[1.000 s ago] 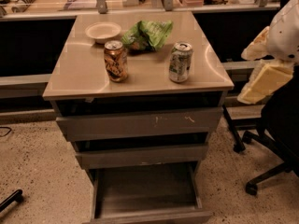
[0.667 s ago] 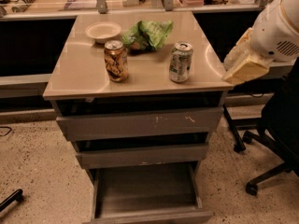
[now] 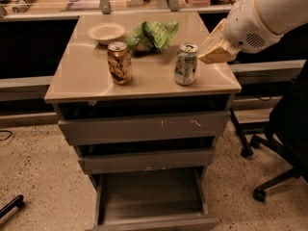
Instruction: Place orange can into bottom drawer
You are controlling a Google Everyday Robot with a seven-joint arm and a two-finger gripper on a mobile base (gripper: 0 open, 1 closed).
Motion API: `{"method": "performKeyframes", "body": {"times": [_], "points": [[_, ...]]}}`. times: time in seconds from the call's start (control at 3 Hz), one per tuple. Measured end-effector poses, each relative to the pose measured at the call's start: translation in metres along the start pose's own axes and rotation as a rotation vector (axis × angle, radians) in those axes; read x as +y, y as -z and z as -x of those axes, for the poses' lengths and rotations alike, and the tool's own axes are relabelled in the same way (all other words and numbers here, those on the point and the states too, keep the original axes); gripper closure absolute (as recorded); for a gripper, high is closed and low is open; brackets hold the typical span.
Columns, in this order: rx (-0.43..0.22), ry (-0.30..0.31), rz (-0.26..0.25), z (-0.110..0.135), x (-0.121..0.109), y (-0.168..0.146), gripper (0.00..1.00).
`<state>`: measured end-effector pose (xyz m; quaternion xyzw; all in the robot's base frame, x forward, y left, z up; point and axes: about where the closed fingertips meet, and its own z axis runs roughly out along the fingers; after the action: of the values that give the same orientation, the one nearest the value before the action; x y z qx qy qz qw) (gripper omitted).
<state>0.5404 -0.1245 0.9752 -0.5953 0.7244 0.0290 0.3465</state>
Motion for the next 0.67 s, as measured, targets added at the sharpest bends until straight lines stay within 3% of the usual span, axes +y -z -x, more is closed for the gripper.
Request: {"method": "performKeyframes", "body": {"times": [0.33,0.67], "points": [[-0.002,-0.001,0.000,0.000,0.000,0.000,1.00],[-0.074,-0.006,-0.016,0.021,-0.008,-0.021,1.00]]}}
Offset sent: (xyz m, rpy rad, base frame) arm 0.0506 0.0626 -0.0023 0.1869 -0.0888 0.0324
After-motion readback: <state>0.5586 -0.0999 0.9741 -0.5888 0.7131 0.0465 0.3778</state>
